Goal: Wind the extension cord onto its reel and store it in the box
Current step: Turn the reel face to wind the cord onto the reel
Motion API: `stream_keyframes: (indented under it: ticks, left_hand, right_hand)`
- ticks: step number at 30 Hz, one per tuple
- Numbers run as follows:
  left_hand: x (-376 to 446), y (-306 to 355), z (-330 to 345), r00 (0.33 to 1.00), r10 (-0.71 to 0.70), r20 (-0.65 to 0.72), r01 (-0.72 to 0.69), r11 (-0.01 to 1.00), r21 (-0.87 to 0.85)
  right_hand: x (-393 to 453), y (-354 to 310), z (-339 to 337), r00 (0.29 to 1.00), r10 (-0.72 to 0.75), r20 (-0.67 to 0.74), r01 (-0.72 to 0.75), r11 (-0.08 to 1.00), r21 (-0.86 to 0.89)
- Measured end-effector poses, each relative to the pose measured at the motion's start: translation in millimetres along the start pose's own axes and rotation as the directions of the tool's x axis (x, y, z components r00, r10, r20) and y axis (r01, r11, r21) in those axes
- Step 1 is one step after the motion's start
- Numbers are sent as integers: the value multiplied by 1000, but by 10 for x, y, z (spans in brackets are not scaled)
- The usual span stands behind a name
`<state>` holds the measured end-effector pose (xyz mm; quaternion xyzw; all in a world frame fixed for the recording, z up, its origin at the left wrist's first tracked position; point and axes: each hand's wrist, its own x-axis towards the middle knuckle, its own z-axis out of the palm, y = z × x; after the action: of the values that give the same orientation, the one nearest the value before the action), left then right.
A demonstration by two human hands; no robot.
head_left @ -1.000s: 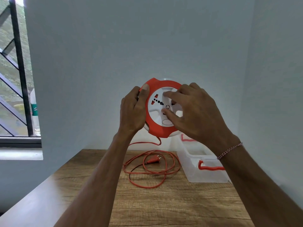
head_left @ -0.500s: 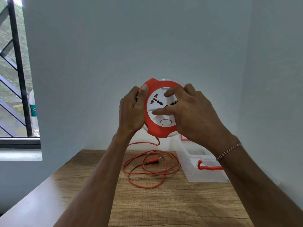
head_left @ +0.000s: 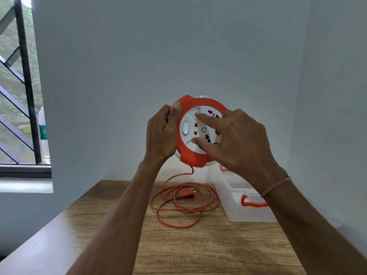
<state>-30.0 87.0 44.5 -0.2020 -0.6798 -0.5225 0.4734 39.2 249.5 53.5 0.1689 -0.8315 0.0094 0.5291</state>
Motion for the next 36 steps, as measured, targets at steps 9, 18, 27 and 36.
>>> stream_keyframes:
  ticks: [9,18,27,36]
  left_hand:
    - [3,14,-10,1000,9,-10,-9,1000,-9]
    - [13,1,-11,1000,22,2,-22,1000,5]
    - [1,8,7,1000,24,13,-24,1000,4]
    - [1,2,10,1000,19,13,-19,1000,-11]
  right_hand:
    - [40,29,-60,951,-248,183,245,969,42]
    - [25,17,-15,961,-208,183,222,973,-60]
    - [-31,27,43,997,-70,44,72,997,-42]
    - [12,30,1,1000,18,-4,-18,998,53]
